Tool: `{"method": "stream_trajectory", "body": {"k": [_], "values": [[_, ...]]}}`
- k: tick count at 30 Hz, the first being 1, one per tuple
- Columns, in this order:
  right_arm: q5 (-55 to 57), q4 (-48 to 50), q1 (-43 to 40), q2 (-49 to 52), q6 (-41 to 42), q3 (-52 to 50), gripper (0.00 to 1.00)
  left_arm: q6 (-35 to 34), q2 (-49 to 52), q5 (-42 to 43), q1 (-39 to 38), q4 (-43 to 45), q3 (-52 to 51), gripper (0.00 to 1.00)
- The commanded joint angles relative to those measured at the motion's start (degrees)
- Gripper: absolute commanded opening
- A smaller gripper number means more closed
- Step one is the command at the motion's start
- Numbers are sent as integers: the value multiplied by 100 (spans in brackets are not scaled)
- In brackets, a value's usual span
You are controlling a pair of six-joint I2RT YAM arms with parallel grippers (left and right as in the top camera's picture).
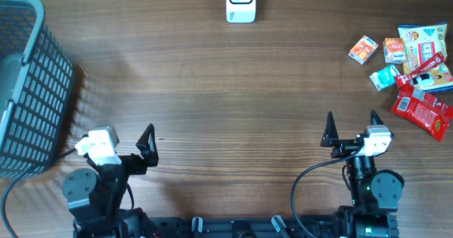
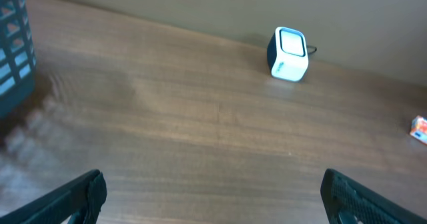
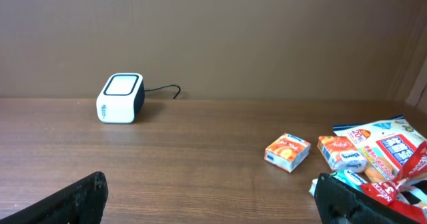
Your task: Scan the item barcode
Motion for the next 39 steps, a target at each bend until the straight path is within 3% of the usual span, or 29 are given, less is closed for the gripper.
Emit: {"method": "stream_trajectory", "body": {"k": [1,9,16,23,39], "values": [[39,15,-28,-87,46,-52,100,85,-374,70,9,529,-487,100],[39,15,-28,-87,48,-52,100,85,-1016,68,9,2026,-1471,100],[39,15,-28,-87,48,-52,100,87,-1058,-140,-234,2824,-1867,100],[39,15,-28,-87,46,-52,100,87,-1058,-544,-459,2975,-1961,100],[39,15,-28,-87,48,-52,100,-107,-1058,-603,-481,3823,-2277,100]]}}
